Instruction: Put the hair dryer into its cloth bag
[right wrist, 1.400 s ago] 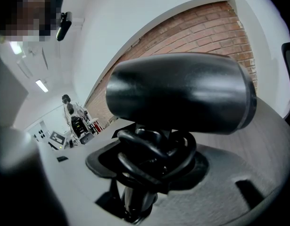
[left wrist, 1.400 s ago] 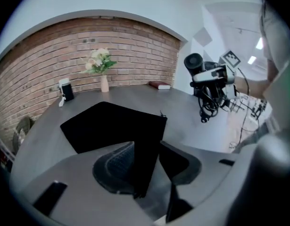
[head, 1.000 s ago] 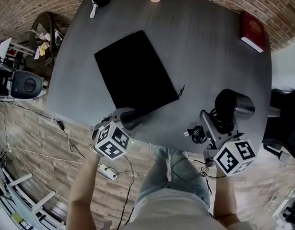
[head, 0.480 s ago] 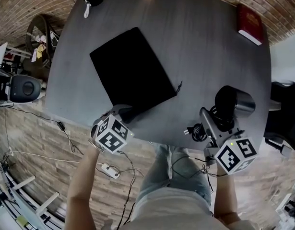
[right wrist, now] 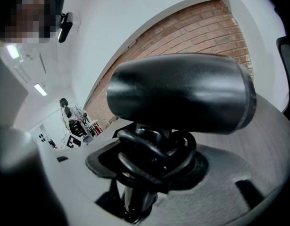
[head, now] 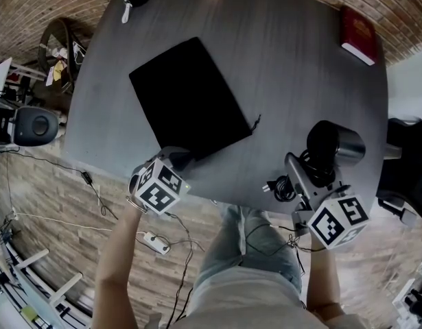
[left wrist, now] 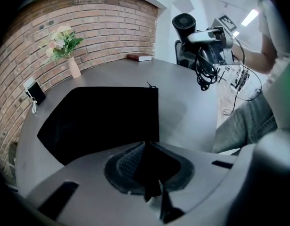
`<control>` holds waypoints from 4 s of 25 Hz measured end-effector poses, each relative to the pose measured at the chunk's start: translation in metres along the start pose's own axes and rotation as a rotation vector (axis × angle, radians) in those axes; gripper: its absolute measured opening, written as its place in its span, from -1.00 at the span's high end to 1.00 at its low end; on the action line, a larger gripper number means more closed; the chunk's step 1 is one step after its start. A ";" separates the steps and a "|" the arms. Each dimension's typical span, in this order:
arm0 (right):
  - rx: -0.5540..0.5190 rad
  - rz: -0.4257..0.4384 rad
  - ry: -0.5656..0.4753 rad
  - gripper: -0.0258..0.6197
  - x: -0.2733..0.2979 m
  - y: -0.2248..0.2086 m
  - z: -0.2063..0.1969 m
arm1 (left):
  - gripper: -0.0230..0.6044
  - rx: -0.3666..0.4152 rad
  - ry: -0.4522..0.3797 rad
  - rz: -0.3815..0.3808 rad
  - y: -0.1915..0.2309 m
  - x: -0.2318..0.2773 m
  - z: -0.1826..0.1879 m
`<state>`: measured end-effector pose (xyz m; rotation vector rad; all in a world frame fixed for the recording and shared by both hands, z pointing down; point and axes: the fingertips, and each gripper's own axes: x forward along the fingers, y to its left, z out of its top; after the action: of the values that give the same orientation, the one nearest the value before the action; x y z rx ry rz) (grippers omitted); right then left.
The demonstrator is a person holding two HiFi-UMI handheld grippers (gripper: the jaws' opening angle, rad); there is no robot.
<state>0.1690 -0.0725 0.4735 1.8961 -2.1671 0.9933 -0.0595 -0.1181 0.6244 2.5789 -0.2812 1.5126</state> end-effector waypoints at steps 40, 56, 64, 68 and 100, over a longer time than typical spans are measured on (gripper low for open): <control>-0.657 0.604 0.844 0.08 0.029 0.142 -0.118 | 0.86 -0.331 -0.408 0.202 0.044 -0.074 0.025; -0.702 0.720 1.138 0.08 0.035 0.154 -0.194 | 0.86 -0.283 -0.468 0.137 0.042 -0.083 0.043; -0.589 0.638 1.189 0.08 0.068 0.150 -0.199 | 0.86 -0.231 -0.449 0.144 0.036 -0.087 0.036; -0.552 0.568 1.157 0.08 0.090 0.150 -0.191 | 0.86 -0.230 -0.462 0.146 0.034 -0.091 0.038; -0.183 0.264 0.786 0.03 0.182 0.145 -0.157 | 0.86 -0.253 -0.478 0.140 0.029 -0.085 0.038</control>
<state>-0.0565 -0.1437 0.6239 0.9085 -1.9314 1.2484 -0.0742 -0.1464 0.5327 2.7133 -0.6677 0.8019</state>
